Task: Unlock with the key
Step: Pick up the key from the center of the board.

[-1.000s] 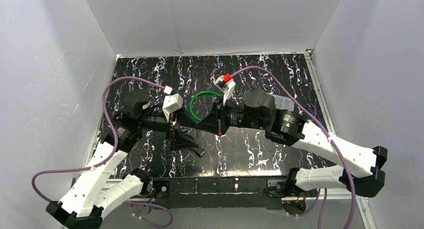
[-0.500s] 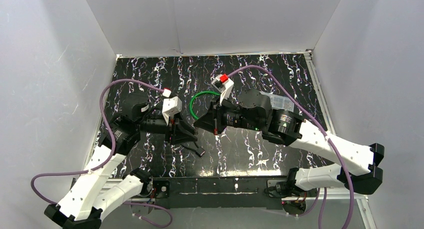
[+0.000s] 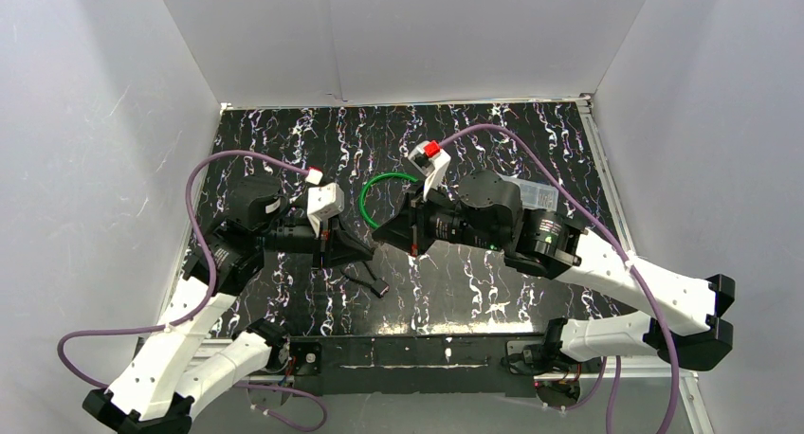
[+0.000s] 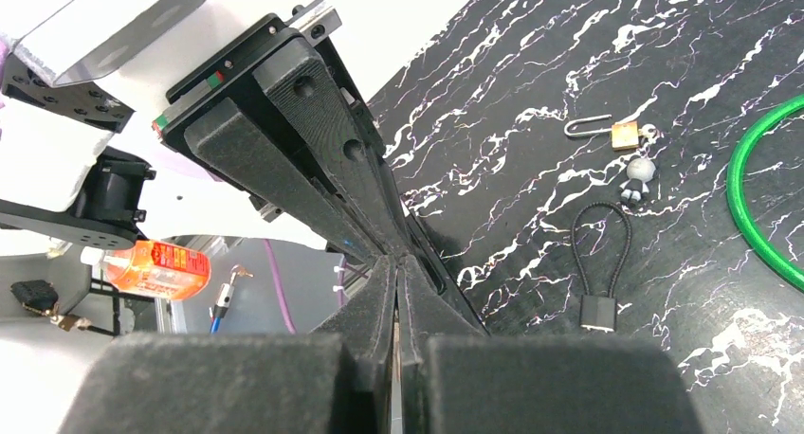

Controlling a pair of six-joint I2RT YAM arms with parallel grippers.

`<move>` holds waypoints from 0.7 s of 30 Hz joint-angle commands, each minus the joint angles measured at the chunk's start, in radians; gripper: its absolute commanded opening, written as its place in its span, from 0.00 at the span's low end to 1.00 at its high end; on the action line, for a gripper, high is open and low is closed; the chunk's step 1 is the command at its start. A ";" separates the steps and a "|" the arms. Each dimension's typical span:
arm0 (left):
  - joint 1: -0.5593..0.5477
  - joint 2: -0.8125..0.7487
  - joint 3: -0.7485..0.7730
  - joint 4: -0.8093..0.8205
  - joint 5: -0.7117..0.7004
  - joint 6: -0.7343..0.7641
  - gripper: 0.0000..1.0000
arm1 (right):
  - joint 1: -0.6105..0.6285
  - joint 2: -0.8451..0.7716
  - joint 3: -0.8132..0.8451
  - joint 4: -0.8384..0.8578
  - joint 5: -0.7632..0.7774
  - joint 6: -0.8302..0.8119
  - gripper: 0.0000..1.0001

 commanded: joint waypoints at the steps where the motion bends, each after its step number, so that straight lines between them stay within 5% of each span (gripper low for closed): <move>1: -0.004 -0.007 0.037 -0.007 -0.015 0.006 0.00 | 0.010 -0.029 0.002 0.045 0.000 -0.001 0.01; 21: -0.003 -0.022 0.107 -0.115 -0.078 0.106 0.00 | 0.010 -0.060 -0.044 0.025 -0.009 0.001 0.01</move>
